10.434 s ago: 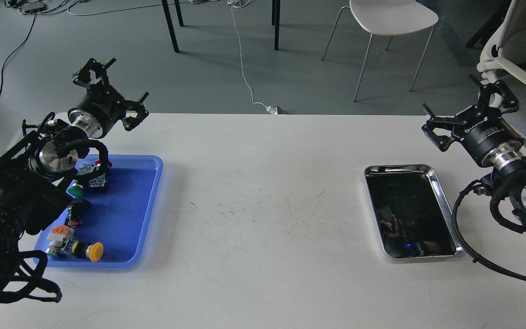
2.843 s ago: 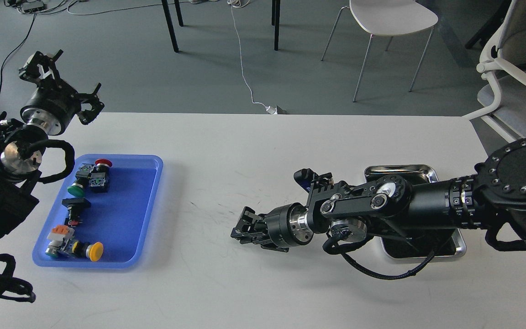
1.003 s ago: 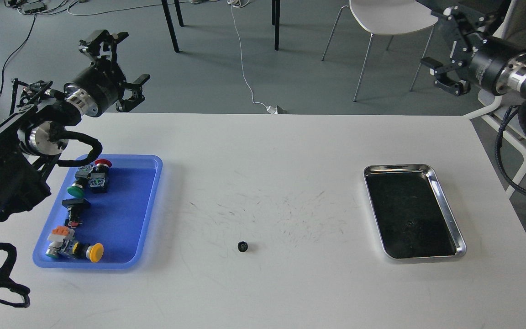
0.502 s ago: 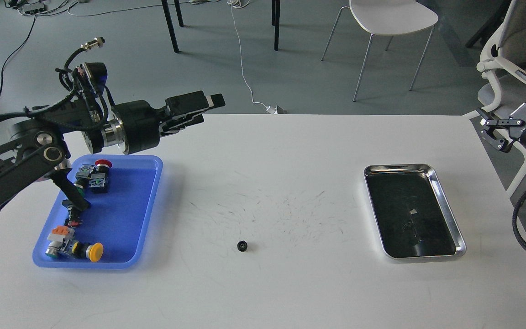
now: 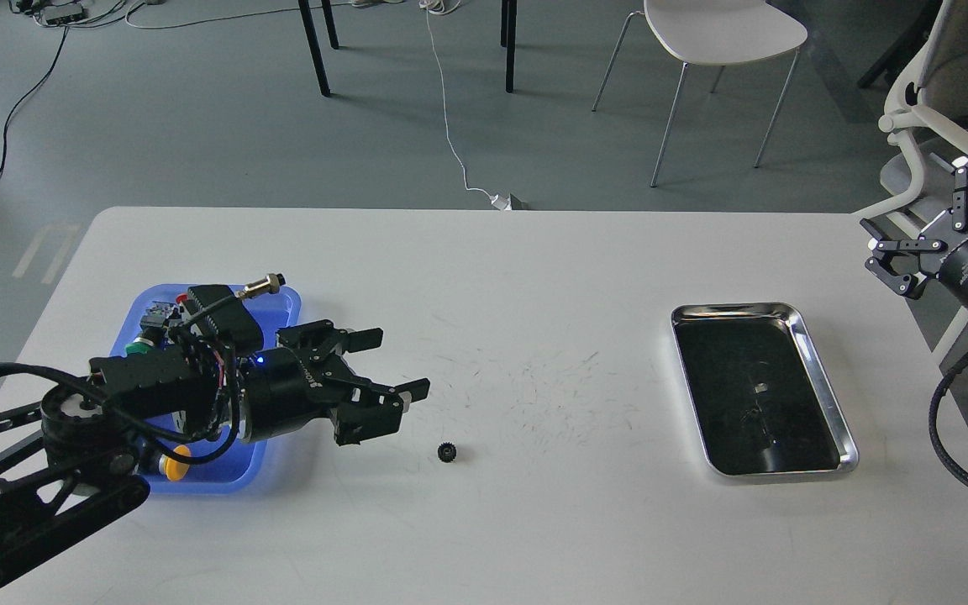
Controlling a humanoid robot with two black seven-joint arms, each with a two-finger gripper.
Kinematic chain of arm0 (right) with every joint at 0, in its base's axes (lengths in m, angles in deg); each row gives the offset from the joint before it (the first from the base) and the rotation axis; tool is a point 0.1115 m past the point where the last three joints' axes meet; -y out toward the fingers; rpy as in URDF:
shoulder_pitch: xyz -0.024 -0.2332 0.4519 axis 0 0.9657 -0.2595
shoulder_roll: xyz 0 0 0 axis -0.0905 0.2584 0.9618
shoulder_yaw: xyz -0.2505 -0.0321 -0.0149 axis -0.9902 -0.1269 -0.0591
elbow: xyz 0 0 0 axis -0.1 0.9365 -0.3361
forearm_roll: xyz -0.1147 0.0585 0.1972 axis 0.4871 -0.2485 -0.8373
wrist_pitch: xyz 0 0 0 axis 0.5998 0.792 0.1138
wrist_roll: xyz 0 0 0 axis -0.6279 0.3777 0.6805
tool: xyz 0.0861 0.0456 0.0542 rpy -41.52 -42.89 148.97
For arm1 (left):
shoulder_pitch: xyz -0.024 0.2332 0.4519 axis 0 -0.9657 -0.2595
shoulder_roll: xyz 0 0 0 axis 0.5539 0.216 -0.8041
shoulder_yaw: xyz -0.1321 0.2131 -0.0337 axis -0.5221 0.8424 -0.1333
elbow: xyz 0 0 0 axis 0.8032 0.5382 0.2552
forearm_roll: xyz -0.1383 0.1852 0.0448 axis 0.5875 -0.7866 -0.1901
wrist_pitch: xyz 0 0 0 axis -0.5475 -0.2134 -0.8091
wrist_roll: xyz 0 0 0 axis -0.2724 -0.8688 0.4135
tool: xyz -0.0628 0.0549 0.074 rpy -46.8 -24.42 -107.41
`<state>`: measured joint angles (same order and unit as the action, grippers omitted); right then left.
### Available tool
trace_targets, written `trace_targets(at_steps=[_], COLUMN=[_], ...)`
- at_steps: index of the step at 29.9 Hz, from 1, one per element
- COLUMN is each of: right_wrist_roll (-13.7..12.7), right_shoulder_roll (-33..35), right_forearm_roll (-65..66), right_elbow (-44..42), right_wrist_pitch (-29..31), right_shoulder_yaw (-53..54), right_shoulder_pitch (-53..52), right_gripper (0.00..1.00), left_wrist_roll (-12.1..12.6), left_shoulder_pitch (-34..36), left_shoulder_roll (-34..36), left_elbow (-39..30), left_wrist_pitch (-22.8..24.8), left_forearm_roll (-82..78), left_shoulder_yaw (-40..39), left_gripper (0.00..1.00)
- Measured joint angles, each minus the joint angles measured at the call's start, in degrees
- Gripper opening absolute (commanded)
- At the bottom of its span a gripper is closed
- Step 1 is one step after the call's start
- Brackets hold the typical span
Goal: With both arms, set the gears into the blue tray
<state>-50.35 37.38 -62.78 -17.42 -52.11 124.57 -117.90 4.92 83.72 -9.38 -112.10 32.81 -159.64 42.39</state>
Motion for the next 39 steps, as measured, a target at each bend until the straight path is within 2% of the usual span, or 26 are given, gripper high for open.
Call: trace_targets(at_steps=[4,15,22,28,35,39], right_wrist_roll=[0.0,-0.03,-0.04,-0.04,-0.04,-0.03], right_shoulder_roll=[-0.27,-1.61,-2.02,-2.3,-2.37,-2.43], right_forearm_roll=[0.13,0.41,0.54,0.61,0.67,0.7], right_elbow=[0.04,0.49,0.67,0.75,1.36,1.98], right_wrist_pitch=[-0.13,-0.3,-0.36,-0.39,-0.35,-0.87], right_shoulder_yaw=[-0.25,-0.3,-0.3,-0.37,-0.39,-0.39], right_shoulder_pitch=[0.09,0.08,0.23,0.35,0.34,0.35], right_gripper=[0.96,0.96,0.96,0.96,0.96,0.96], left_wrist_roll=[0.1,0.29,0.17,0.17,0.1,0.07], left_shoulder_pitch=[-0.12,-0.28,-0.4,-0.72,-2.12,-2.66], left_shoulder_roll=[-3.25,-11.56,-13.63,-14.96,-15.21,-15.17], left_elbow=[1.48,9.82,15.12,17.31,18.07,18.41], left_wrist_pitch=[-3.73,-6.42,-10.38,-10.84,-10.9,-10.9], left_forearm_roll=[-5.27,-5.8,-5.8,-5.8,-5.79,-5.79], left_shoulder_yaw=[3.98,6.8,10.78,11.14,11.16,11.2], left_gripper=[0.98,0.93,0.81,0.72,0.53,0.46])
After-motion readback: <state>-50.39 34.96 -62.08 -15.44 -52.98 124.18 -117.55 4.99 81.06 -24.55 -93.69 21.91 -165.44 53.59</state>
